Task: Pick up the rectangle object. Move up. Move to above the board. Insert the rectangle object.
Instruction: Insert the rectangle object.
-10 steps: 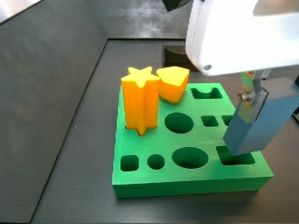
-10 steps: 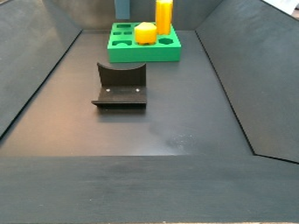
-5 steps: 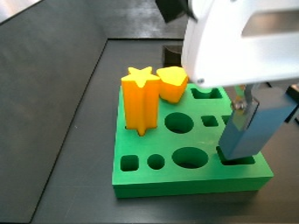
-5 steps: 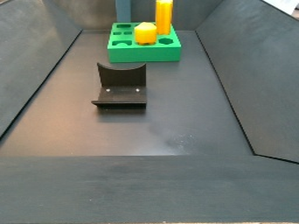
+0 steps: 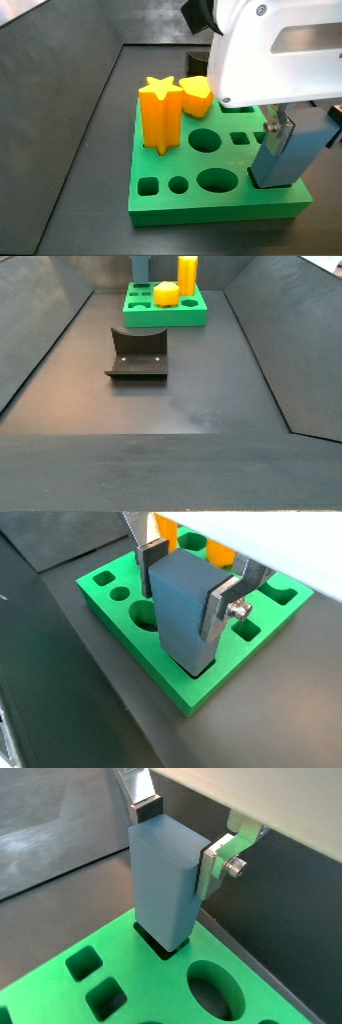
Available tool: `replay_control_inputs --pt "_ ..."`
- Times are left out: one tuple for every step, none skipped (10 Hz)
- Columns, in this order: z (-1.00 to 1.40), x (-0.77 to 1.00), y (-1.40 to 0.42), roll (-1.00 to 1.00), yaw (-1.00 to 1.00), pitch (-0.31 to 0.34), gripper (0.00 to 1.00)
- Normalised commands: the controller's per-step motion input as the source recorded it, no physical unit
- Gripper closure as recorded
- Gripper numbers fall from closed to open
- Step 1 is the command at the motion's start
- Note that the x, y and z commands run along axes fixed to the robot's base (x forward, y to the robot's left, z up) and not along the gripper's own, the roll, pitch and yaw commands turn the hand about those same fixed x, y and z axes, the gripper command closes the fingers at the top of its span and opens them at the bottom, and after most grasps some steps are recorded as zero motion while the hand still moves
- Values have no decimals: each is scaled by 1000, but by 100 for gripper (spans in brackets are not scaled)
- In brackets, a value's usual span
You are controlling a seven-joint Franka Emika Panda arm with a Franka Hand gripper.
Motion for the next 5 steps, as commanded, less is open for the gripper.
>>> replay_control_inputs --pt "0 14 -9 0 -171 0 100" --pt "-23 0 0 13 0 0 100" --pt "-163 11 0 61 0 10 100" --pt "-83 0 0 39 0 0 100" --pt "-83 49 0 16 0 0 100"
